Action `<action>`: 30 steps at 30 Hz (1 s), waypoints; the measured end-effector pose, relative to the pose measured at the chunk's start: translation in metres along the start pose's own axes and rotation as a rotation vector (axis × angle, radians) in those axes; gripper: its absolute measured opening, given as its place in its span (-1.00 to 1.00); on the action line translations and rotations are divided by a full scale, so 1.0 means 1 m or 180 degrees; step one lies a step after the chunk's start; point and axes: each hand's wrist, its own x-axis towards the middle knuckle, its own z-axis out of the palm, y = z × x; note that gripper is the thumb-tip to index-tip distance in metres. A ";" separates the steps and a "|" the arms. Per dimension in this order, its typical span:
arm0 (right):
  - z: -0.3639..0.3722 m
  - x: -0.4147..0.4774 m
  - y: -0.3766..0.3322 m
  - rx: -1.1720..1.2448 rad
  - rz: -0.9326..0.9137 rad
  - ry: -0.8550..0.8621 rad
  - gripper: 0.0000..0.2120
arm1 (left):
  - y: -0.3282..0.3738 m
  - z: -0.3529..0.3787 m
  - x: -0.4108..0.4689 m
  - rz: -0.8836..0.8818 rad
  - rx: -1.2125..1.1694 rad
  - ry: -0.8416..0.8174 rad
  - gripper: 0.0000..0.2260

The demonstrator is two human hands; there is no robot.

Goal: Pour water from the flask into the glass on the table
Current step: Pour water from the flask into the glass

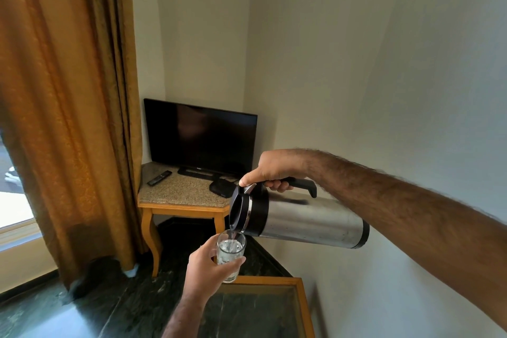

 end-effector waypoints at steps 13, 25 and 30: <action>0.005 0.006 0.003 0.0002 0.0007 0.0001 -0.49 | 0.004 0.003 -0.003 0.0061 0.0066 0.0051 -0.48; 0.006 0.007 0.003 -0.0035 -0.0020 -0.0009 -0.49 | -0.007 0.004 -0.002 0.0126 0.0102 0.0040 -0.46; 0.007 0.008 0.008 0.0013 -0.0037 0.0015 -0.46 | -0.005 0.004 -0.004 0.0092 0.0104 0.0051 -0.46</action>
